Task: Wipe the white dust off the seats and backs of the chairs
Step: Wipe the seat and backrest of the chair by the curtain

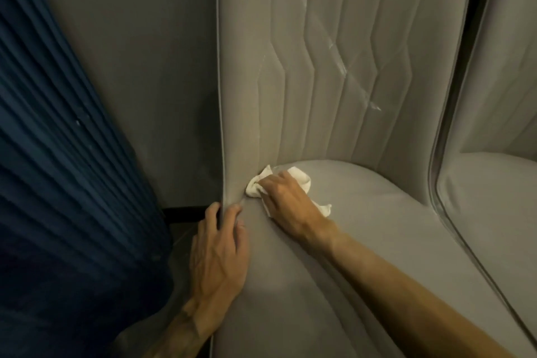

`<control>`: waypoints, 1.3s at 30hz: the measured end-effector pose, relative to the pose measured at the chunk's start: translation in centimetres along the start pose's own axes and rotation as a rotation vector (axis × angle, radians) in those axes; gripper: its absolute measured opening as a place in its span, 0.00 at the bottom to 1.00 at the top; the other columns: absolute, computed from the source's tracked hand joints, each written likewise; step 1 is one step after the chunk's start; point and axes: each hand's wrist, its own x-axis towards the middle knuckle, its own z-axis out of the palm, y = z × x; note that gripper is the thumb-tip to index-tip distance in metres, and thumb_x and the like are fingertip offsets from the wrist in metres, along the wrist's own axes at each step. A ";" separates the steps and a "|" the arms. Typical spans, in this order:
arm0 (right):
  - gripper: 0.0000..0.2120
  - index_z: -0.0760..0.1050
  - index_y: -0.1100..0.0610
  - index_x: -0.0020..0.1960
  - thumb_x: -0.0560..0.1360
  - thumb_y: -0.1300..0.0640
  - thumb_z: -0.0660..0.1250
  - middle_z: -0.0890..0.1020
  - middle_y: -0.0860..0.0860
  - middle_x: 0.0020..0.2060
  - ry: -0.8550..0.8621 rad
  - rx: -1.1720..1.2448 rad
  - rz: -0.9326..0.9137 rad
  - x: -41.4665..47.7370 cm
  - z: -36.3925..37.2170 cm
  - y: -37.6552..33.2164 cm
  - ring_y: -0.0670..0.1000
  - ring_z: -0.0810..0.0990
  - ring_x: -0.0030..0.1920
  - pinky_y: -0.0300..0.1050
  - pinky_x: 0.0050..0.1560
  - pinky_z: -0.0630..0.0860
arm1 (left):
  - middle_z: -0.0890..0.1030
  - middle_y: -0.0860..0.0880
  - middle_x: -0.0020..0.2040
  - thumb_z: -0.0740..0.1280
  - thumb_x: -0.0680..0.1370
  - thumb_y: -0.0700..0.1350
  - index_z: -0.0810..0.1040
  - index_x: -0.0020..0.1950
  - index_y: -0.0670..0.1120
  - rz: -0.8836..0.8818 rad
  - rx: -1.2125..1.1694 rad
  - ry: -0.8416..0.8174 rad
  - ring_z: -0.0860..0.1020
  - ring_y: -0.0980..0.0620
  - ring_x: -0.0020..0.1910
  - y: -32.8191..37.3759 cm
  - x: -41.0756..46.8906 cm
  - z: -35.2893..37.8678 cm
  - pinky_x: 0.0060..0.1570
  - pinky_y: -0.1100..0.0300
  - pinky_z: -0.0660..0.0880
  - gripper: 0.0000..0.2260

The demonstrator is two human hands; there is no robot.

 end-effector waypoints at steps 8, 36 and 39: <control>0.08 0.79 0.60 0.53 0.77 0.62 0.63 0.80 0.57 0.51 0.070 0.007 0.203 0.4 2.0 -1.0 0.58 0.76 0.55 0.52 0.59 0.69 | 0.70 0.46 0.70 0.56 0.84 0.50 0.74 0.70 0.52 -0.002 -0.053 0.017 0.76 0.44 0.58 0.2 0.2 -0.4 0.53 0.48 0.75 0.16; 0.08 0.78 0.56 0.53 0.81 0.60 0.61 0.80 0.52 0.52 0.125 0.176 -0.023 -5.3 2.2 -6.7 0.50 0.74 0.52 0.48 0.58 0.70 | 0.77 0.50 0.53 0.55 0.87 0.51 0.73 0.55 0.49 0.140 -0.264 -0.129 0.77 0.50 0.51 -2.2 6.5 -4.4 0.52 0.51 0.74 0.10; 0.09 0.78 0.58 0.59 0.82 0.60 0.61 0.79 0.54 0.58 0.150 0.134 0.043 -4.2 2.5 -7.6 0.51 0.74 0.57 0.47 0.65 0.68 | 0.76 0.50 0.53 0.56 0.87 0.51 0.73 0.56 0.50 0.153 -0.253 -0.155 0.77 0.52 0.50 -2.2 6.6 -4.9 0.51 0.53 0.73 0.08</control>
